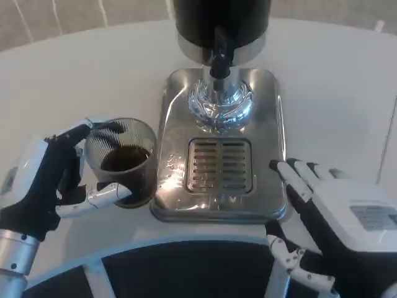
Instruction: Grasp the cup under the faucet to collect the drink, then remove the cup.
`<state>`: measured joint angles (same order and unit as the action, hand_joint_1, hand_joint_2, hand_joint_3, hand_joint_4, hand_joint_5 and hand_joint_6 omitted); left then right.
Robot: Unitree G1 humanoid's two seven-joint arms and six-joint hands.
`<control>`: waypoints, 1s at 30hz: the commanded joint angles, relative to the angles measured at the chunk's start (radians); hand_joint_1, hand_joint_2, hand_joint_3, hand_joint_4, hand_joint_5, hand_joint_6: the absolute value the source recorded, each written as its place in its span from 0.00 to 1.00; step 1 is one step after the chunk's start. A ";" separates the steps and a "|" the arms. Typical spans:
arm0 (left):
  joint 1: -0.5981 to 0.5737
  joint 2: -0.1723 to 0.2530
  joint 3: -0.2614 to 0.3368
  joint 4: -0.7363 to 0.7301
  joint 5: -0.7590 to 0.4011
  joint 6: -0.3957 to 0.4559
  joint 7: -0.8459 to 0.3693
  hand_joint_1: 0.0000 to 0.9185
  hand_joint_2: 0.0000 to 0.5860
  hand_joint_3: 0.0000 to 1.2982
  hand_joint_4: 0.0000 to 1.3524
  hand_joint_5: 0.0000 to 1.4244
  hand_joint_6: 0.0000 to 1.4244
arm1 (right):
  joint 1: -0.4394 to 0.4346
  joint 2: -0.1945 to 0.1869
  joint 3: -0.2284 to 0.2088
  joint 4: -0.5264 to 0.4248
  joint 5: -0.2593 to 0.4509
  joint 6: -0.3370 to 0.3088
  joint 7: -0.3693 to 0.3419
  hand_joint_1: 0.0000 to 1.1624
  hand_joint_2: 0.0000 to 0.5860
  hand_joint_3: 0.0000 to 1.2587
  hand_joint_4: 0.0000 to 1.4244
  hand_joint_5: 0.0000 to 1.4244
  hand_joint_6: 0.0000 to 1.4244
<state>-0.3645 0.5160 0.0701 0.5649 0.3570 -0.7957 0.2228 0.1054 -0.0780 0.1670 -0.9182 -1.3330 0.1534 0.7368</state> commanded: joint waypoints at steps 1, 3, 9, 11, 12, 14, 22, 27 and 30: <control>0.055 0.002 0.032 -0.093 -0.035 -0.003 -0.005 0.57 0.17 0.78 0.90 1.00 1.00 | 0.042 0.023 0.036 -0.037 -0.044 -0.033 -0.003 0.24 0.98 0.02 0.00 0.00 0.00; 0.087 -0.001 0.038 -0.135 -0.039 0.004 -0.014 0.57 0.17 0.78 0.89 1.00 1.00 | 0.057 0.035 0.054 -0.046 -0.061 -0.045 -0.004 0.24 0.98 0.02 0.00 0.00 0.00; 0.184 -0.011 0.051 -0.254 -0.049 0.017 -0.054 0.57 0.17 0.78 0.89 1.00 1.00 | 0.086 0.070 0.094 -0.050 -0.097 -0.077 -0.004 0.24 0.98 0.02 0.00 0.00 0.00; 0.223 -0.014 0.058 -0.296 -0.055 0.023 -0.065 0.57 0.17 0.78 0.89 1.00 1.00 | 0.093 0.080 0.101 -0.047 -0.104 -0.085 -0.007 0.24 0.98 0.02 0.00 0.00 0.00; 0.237 -0.016 0.062 -0.311 -0.059 0.028 -0.070 0.57 0.17 0.78 0.89 1.00 1.00 | 0.097 0.084 0.103 -0.047 -0.107 -0.088 -0.009 0.24 0.98 0.02 0.00 0.00 0.00; 0.262 -0.018 0.068 -0.337 -0.060 0.032 -0.075 0.57 0.16 0.78 0.89 1.00 1.00 | 0.100 0.090 0.105 -0.046 -0.110 -0.093 -0.010 0.24 0.98 0.01 0.00 0.00 0.00; 0.345 -0.040 0.092 -0.406 -0.059 0.049 -0.086 0.58 0.16 0.78 0.89 1.00 1.00 | 0.134 0.095 0.107 -0.064 -0.113 -0.117 -0.011 0.24 0.98 0.01 0.00 0.00 0.00; 0.370 -0.044 0.104 -0.426 -0.057 0.059 -0.089 0.58 0.16 0.78 0.89 1.00 1.00 | 0.184 0.097 0.124 -0.081 -0.123 -0.145 -0.021 0.24 0.98 0.01 0.00 0.00 0.00; 0.380 -0.045 0.103 -0.433 -0.054 0.057 -0.096 0.58 0.16 0.78 0.89 1.00 1.00 | 0.205 0.104 0.133 -0.089 -0.130 -0.156 -0.027 0.24 0.97 0.01 0.00 0.00 0.00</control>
<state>0.0034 0.4720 0.1559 0.1642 0.3231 -0.7322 0.1286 0.2884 0.0170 0.2915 -0.9894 -1.4554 0.0169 0.7253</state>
